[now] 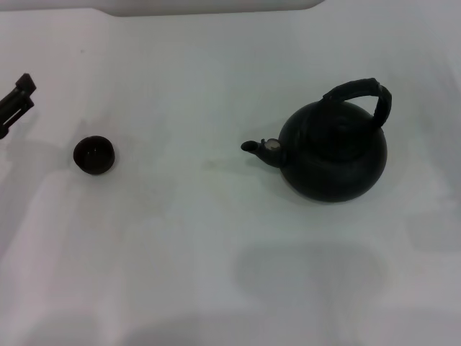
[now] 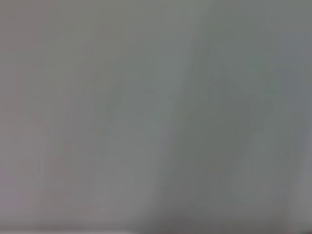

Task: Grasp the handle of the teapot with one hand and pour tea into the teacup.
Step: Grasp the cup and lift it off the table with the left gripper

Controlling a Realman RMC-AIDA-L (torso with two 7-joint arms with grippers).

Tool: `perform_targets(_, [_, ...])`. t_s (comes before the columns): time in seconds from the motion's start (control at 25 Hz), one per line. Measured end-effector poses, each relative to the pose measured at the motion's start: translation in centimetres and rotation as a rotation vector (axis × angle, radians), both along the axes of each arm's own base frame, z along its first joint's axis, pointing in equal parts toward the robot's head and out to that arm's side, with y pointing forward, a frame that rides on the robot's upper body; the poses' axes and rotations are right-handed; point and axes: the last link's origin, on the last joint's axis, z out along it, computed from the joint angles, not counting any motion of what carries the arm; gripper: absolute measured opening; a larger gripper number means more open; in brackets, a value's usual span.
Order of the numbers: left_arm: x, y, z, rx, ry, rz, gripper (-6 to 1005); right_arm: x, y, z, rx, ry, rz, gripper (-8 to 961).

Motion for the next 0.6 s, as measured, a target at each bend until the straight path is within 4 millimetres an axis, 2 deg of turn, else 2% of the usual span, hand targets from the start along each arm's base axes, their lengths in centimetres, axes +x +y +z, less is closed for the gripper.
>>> perform_targets(0.28, [0.7, 0.1, 0.1, -0.110, 0.005, 0.128, 877, 0.2, 0.1, -0.1, -0.002, -0.001, -0.016, 873])
perform_targets(0.6, [1.0, 2.1, -3.0, -0.226, 0.068, 0.197, 877, 0.4, -0.2, -0.4, -0.009, 0.001, -0.027, 872])
